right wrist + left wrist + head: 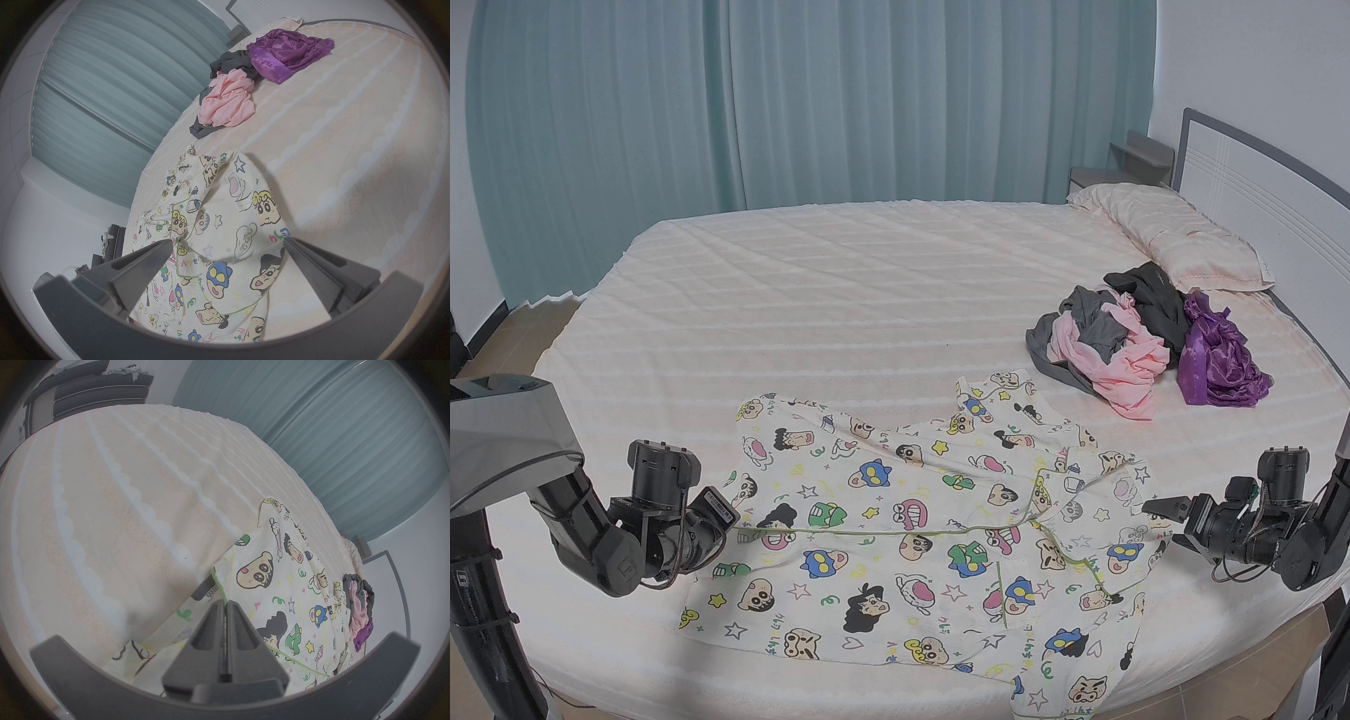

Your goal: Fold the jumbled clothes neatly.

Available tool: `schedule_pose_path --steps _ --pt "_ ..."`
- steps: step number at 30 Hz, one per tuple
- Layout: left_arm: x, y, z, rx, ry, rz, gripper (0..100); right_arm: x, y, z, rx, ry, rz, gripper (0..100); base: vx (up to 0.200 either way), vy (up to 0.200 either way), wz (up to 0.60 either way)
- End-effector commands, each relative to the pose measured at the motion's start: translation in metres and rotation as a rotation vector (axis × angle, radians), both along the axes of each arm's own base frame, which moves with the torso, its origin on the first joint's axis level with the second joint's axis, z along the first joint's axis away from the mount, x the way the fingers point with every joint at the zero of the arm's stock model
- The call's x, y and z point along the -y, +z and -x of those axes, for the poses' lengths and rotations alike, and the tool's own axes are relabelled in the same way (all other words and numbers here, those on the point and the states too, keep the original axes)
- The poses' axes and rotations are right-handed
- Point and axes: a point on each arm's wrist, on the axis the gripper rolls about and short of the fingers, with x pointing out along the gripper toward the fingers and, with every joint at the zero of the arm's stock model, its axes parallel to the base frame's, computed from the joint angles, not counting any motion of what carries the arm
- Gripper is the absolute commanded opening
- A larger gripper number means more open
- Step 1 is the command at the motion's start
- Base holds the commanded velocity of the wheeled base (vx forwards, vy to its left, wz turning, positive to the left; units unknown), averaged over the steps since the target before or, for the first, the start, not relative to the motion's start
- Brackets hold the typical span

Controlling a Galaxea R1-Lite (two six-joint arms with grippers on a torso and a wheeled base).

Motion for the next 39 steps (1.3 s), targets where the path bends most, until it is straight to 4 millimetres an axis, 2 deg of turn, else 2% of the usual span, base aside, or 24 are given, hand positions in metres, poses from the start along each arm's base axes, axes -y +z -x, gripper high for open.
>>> schedule_pose_path --steps 1,9,10,16,25,30,39 --pt "-0.003 0.001 0.002 0.001 0.008 0.000 0 0.000 0.000 0.000 0.001 0.001 0.000 100 0.000 0.000 0.00" --pt "-0.004 -0.003 0.010 -0.026 0.007 -0.006 0 0.000 0.001 0.000 0.003 0.001 0.002 100 0.000 0.000 0.00" --pt "-0.004 -0.003 0.010 -0.028 0.007 -0.006 100 0.000 0.001 0.000 0.003 0.001 0.002 100 0.000 0.000 0.00" --pt "-0.004 -0.003 0.011 -0.026 0.012 -0.004 100 0.000 0.001 0.000 0.006 0.001 0.002 100 0.000 0.000 0.00" --pt "-0.006 0.027 0.019 0.062 0.005 0.039 100 0.000 0.008 0.001 0.034 -0.005 0.006 100 0.000 0.000 0.00" --pt "-0.004 0.032 0.018 0.094 -0.012 0.084 100 0.000 0.010 0.001 0.045 -0.003 0.006 100 0.000 0.000 0.00" --pt "-0.005 0.030 0.024 0.112 -0.043 0.123 100 -0.003 0.010 0.001 0.045 0.007 0.006 100 0.200 0.000 0.00"
